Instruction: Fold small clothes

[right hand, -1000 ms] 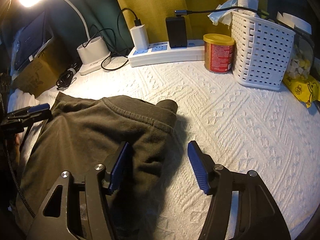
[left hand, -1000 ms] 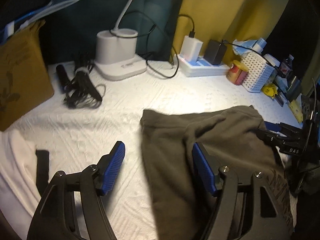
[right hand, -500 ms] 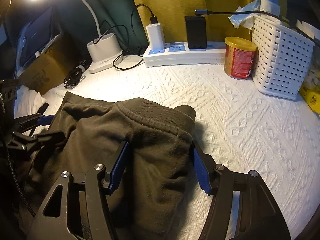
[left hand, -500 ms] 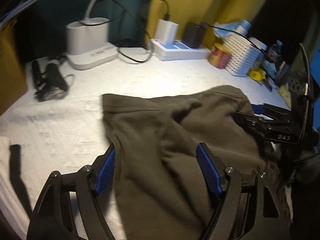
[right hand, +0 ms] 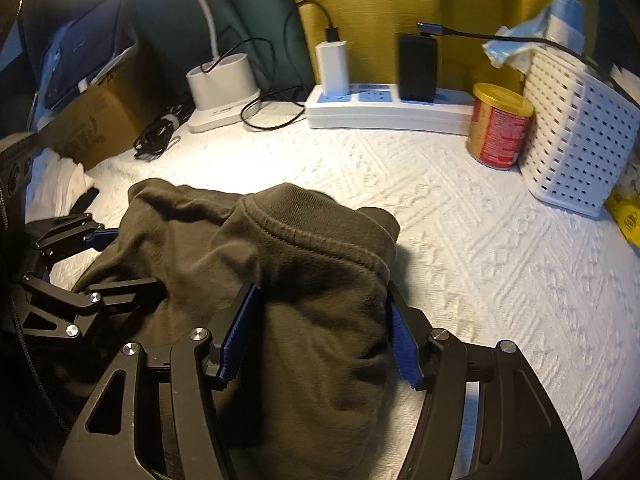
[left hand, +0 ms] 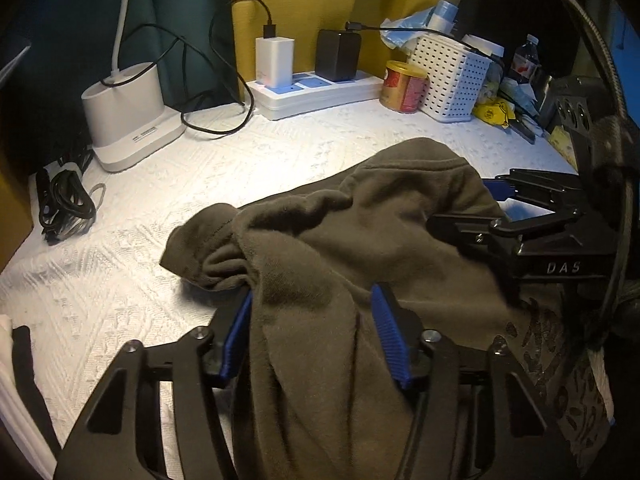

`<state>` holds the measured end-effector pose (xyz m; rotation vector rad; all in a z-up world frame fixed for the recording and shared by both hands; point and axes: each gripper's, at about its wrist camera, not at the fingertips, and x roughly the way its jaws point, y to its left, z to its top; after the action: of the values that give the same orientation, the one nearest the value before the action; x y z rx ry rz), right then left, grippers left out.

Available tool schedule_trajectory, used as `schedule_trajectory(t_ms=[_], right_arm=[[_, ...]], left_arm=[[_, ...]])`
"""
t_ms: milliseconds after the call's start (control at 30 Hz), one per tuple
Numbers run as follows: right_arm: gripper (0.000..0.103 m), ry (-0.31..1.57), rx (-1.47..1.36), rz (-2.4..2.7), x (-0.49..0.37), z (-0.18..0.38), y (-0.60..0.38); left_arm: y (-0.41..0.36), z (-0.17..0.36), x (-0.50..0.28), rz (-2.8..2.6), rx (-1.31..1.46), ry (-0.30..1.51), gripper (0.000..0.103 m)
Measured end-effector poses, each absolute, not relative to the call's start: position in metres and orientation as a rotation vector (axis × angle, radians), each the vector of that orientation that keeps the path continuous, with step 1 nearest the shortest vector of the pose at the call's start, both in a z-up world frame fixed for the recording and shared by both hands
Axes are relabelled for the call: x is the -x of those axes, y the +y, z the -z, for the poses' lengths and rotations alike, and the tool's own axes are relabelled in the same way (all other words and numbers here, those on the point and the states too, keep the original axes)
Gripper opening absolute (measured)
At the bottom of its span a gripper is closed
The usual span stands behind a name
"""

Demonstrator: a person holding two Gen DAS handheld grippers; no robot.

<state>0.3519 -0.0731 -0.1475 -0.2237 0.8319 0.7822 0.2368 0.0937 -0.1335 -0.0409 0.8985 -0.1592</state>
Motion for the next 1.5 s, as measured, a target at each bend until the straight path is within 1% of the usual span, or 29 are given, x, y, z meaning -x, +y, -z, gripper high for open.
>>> schedule_trajectory(t_ms=[33,67,100,133,233,400,533,900,1167,1500], right_arm=[[0.048,0.826,0.238,-0.790,-0.350,0.147,-0.071],[0.043,0.823,0.245,-0.808,-0.347,0.147,-0.068],[0.033,0.824,0.243,-0.822,-0.345,0.147,-0.067],[0.028,0.824,0.243,-0.831,-0.343,0.147,-0.065],[0.023,0.818,0.244,-0.843,-0.339,0.147,-0.064],[0.021,0.792,0.225,-0.848,-0.327,0.140,-0.070],[0.020,0.749,0.204,-0.854,-0.313,0.124,-0.078],[0.020,0.578,0.166,-0.854,-0.266,0.061,-0.110],[0.020,0.482,0.143,-0.861,-0.229,0.029,-0.129],[0.020,0.320,0.133,-0.880,-0.169,-0.024,-0.150]], left_arm=[[0.092,0.133,-0.237,0.171,0.047,0.898,0.039],[0.090,0.133,-0.237,0.188,0.057,0.900,0.030],[0.088,0.133,-0.237,0.190,0.059,0.899,0.028],[0.087,0.133,-0.236,0.187,0.056,0.897,0.027],[0.086,0.132,-0.235,0.187,0.070,0.893,0.025],[0.080,0.120,-0.225,0.191,0.070,0.854,0.025],[0.074,0.104,-0.213,0.191,0.063,0.797,0.025],[0.057,0.050,-0.166,0.167,0.034,0.625,0.024],[0.049,0.020,-0.132,0.160,0.018,0.523,0.024],[0.042,-0.023,-0.085,0.157,-0.016,0.377,0.024]])
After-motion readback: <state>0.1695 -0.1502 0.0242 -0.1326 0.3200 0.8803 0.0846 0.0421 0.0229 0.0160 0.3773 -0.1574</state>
